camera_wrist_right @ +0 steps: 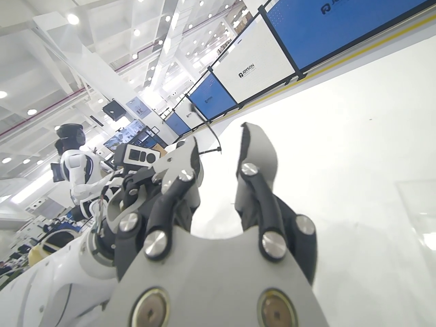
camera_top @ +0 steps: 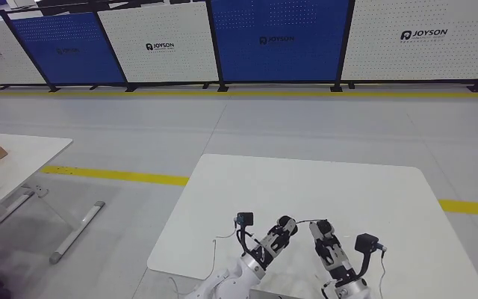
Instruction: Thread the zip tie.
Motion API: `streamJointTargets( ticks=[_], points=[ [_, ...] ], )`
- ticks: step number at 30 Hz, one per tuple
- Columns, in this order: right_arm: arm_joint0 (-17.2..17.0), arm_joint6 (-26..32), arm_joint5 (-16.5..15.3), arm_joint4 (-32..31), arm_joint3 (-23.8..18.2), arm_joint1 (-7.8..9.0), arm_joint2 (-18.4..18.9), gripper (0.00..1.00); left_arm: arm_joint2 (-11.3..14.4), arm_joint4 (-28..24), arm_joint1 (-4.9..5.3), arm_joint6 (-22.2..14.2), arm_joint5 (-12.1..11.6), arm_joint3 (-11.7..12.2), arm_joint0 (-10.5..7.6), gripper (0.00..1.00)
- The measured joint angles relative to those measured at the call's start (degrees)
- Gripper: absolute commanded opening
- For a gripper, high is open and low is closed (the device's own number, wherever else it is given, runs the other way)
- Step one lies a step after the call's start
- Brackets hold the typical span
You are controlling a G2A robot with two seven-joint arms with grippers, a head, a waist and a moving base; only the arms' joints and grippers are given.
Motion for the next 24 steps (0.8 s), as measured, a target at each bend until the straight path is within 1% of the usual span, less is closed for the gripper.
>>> streamJointTargets(
  ticks=[5,7,9,11,19,22,24],
  points=[
    [-1.03,-0.43,-0.13,-0.46,-0.43,0.21,0.98,1.0,-1.18,-4.14,0.04,-1.63,1.86,-1.35,0.3,0.0],
    [-1.54,-0.56,-0.02,-0.38,-0.53,0.3,1.53,1.0,-1.59,-4.84,0.11,-2.05,2.31,-1.98,0.47,0.0],
    [-2.04,-0.08,0.27,-0.27,-0.72,0.41,2.04,1.0,-1.88,-5.72,0.19,-3.0,2.39,-2.85,0.84,0.0],
    [-2.12,0.09,0.36,-0.21,-0.79,0.42,2.11,1.0,-1.94,-6.15,0.24,-3.68,2.26,-3.25,1.01,0.0],
    [-1.83,0.41,0.66,-0.73,-0.8,0.42,1.98,1.0,-1.92,-6.67,0.21,-3.69,2.38,-3.29,1.04,0.0],
    [-1.13,1.1,0.49,-3.45,-0.69,0.59,2.14,1.0,-2.44,-9.41,0.18,-3.86,2.78,-3.86,1.51,0.0],
    [-0.86,1.3,0.02,-5.93,-0.55,0.79,2.67,1.0,-3.16,-11.48,0.24,-4.09,2.5,-4.49,1.98,0.0]
  ],
)
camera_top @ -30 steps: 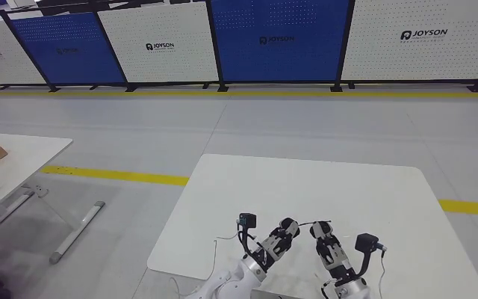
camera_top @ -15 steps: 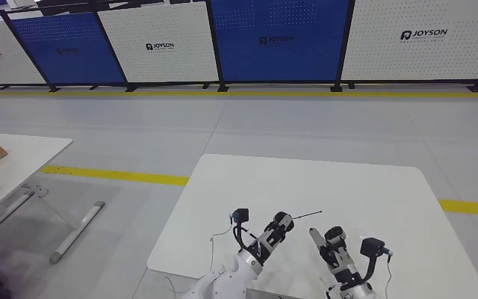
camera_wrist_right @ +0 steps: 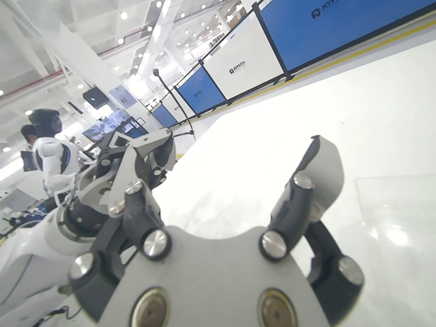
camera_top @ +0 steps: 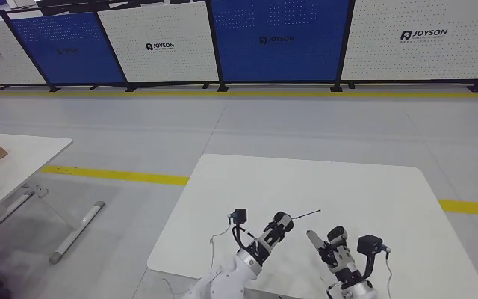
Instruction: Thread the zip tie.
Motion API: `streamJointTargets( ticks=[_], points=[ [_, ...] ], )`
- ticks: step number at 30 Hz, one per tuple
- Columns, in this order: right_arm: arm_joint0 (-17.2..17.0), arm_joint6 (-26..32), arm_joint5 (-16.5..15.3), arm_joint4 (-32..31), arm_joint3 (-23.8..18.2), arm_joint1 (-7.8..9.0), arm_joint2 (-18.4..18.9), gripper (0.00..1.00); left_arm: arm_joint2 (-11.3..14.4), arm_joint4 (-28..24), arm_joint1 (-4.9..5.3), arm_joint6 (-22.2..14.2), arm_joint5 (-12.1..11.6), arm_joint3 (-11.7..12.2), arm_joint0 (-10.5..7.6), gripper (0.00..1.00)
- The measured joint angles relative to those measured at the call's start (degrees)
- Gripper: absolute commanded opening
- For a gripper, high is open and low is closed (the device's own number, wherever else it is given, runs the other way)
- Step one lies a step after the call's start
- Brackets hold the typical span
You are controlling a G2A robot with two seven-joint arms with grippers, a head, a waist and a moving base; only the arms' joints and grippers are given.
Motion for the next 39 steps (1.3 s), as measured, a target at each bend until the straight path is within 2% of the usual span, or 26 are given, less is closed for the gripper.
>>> streamJointTargets(
  ticks=[5,8,15,19,29,30,31,34,39],
  points=[
    [-0.03,2.04,-0.52,-7.54,-1.4,0.72,1.81,1.0,-0.96,-2.87,0.23,-1.95,-0.76,-1.62,0.95,0.0],
    [-0.23,2.73,1.14,-11.0,-2.41,0.91,2.41,1.0,-0.93,-3.36,0.25,-2.69,-0.77,-1.92,0.98,0.0],
    [0.17,3.56,1.36,-10.52,-1.65,0.86,1.99,1.0,-0.71,-3.69,0.21,-2.96,-0.62,-1.89,0.81,0.0],
    [2.69,4.71,4.41,-12.84,1.0,0.6,0.47,1.0,-0.18,-5.88,0.1,-4.65,-0.48,-2.08,0.22,0.0],
    [3.88,5.14,4.71,-13.26,1.85,0.49,-0.4,1.0,0.17,-5.99,0.05,-4.98,-0.05,-2.12,-0.19,0.0],
    [3.93,4.82,4.81,-13.34,1.91,0.47,-0.51,0.78,0.24,-6.04,0.03,-5.11,0.0,-1.94,-0.33,0.0],
    [3.97,4.42,4.79,-13.35,2.0,0.45,-0.65,0.48,0.32,-6.06,0.02,-5.19,0.02,-1.74,-0.44,0.0],
    [4.19,3.57,4.87,-13.57,2.43,0.37,-1.19,0.37,0.66,-5.91,-0.03,-5.13,-0.02,-1.33,-0.66,0.0],
    [5.05,5.22,4.14,-13.58,2.71,0.32,-2.28,0.29,1.12,-5.47,-0.13,-4.35,-0.02,-1.07,-0.82,0.0]
  ],
)
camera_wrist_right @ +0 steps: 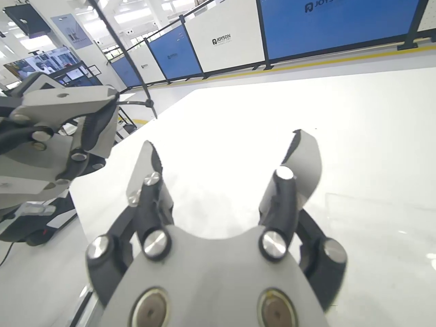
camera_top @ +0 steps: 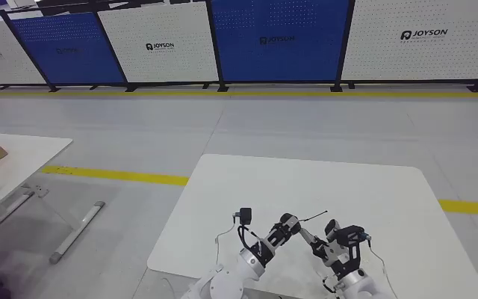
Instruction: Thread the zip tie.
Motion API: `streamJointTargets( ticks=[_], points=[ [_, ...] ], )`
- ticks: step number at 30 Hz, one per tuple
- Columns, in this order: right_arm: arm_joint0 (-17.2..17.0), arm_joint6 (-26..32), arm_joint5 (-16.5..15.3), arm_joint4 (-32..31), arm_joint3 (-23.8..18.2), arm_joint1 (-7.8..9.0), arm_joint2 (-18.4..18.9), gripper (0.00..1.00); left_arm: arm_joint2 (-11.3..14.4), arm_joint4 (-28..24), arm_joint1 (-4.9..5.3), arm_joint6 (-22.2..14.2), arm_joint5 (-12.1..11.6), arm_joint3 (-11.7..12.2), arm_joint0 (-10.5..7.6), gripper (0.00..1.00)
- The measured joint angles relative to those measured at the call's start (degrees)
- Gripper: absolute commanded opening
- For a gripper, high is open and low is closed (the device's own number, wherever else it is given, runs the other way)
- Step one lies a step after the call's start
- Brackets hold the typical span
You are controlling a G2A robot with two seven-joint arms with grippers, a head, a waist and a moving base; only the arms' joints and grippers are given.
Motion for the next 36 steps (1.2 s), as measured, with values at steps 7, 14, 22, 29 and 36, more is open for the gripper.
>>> streamJointTargets(
  ticks=[7,14,22,29,36],
  points=[
    [0.28,0.92,-0.89,0.08,-0.29,0.06,-0.52,0.27,1.12,0.64,-0.21,0.43,0.19,1.12,-0.59,0.0],
    [0.0,1.74,-2.68,0.97,-0.62,0.28,-0.35,0.28,1.82,1.49,-0.37,1.16,0.3,1.89,-1.07,0.0],
    [-0.27,2.1,-3.54,1.83,-1.05,0.47,-0.16,0.24,2.49,2.72,-0.49,1.99,0.34,2.19,-1.25,0.0],
    [-0.41,1.9,-3.76,2.24,-1.5,0.59,-0.12,0.23,2.97,2.98,-0.58,1.86,0.48,2.79,-1.54,0.0],
    [-0.41,1.73,-3.74,2.69,-1.42,0.65,-0.28,0.04,3.3,3.22,-0.68,2.04,0.74,3.32,-1.86,0.0]
  ],
)
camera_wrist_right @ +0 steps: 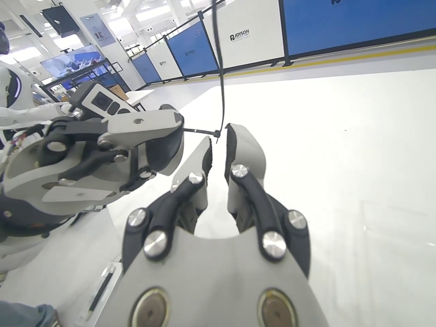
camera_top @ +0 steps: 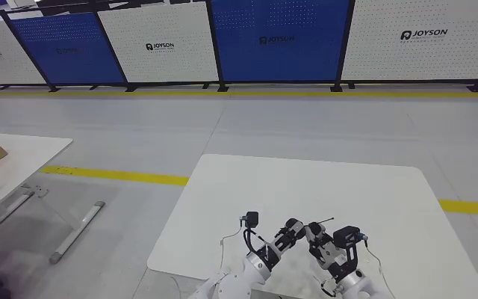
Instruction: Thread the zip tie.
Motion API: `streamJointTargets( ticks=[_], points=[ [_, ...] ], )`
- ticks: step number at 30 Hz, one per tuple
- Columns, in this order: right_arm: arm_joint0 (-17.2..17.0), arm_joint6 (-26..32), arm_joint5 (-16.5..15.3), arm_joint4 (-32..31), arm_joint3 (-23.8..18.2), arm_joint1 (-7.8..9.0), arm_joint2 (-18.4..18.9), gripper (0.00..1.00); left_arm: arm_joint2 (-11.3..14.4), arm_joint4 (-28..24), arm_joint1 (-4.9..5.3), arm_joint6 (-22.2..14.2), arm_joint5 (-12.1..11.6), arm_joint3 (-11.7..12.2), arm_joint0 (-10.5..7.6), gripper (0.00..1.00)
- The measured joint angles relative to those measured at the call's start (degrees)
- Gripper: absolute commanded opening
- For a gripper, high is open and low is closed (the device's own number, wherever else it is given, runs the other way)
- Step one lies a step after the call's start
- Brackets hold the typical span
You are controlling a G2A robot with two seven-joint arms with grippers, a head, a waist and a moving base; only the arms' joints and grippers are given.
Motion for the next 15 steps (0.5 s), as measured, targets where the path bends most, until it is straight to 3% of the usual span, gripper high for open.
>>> streamJointTargets(
  ticks=[3,15],
  points=[
    [0.04,0.05,0.14,0.29,0.06,0.03,-0.01,0.0,0.04,-0.12,0.0,-0.3,0.06,0.06,-0.07,0.0],
    [0.21,0.54,0.3,0.85,0.23,0.18,0.05,0.0,0.24,1.02,0.0,0.55,-1.19,-0.25,0.29,0.0]
  ],
)
